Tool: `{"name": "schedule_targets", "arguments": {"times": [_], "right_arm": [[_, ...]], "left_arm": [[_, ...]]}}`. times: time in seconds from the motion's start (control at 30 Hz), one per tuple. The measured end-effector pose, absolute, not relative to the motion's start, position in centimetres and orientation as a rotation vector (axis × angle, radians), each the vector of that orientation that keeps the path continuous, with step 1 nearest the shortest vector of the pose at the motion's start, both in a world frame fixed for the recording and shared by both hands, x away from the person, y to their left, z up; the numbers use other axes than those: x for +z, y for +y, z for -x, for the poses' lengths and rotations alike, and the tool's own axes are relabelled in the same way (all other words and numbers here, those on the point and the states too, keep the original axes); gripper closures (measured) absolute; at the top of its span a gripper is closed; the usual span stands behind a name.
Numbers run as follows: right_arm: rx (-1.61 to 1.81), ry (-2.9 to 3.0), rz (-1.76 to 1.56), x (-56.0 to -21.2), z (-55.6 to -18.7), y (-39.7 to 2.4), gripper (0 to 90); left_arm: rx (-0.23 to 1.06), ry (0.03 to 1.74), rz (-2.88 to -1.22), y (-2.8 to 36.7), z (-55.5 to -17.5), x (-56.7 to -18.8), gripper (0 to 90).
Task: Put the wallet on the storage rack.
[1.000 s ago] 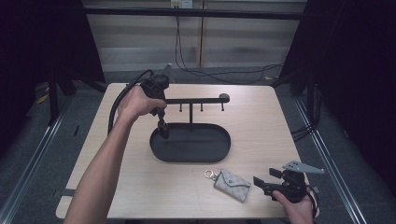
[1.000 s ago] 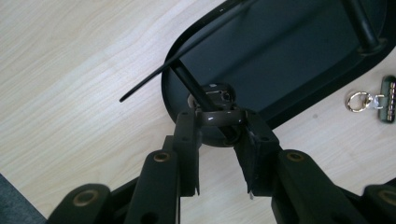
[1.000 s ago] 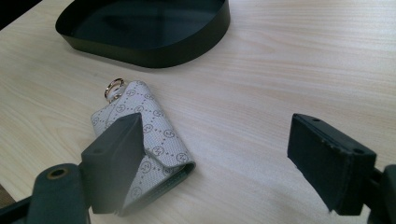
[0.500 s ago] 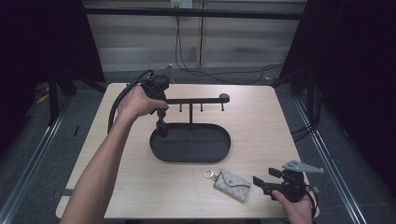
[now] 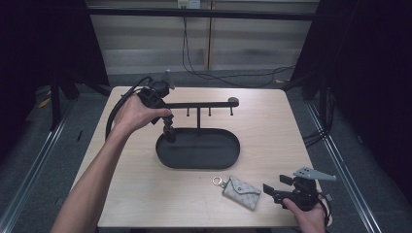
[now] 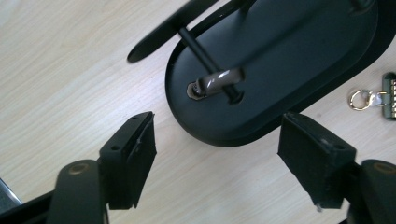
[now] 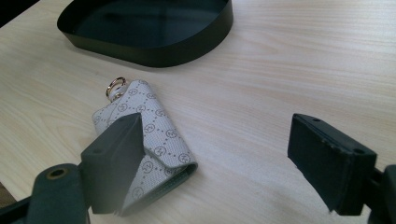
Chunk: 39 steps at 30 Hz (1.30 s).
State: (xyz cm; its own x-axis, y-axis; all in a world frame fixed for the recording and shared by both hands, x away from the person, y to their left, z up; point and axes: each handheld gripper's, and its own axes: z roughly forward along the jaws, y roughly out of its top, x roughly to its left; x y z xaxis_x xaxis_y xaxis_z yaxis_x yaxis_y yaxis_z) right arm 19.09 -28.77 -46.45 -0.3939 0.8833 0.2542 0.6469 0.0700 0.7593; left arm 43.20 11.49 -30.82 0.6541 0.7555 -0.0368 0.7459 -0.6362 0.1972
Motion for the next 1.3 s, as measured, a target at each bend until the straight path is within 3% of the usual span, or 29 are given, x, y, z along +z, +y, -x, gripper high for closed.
{"name": "schedule_targets", "arguments": {"times": [0.3, 1.03, 1.3], "right_arm": [[1.227, 2.069, -1.544, -46.5, -19.1, -28.7, 18.5], [1.219, 2.072, -1.557, -46.5, -19.3, -28.6, 18.5], [1.226, 2.059, -1.558, -46.5, -19.3, -28.7, 18.4]], "left_arm": [[0.057, 1.122, -2.529, 14.6, -41.5, -30.7, 16.5], [0.125, 0.929, -2.420, 19.3, -35.7, -36.8, 19.8], [0.101, 0.969, -2.336, 21.0, -33.2, -39.0, 20.6]]}}
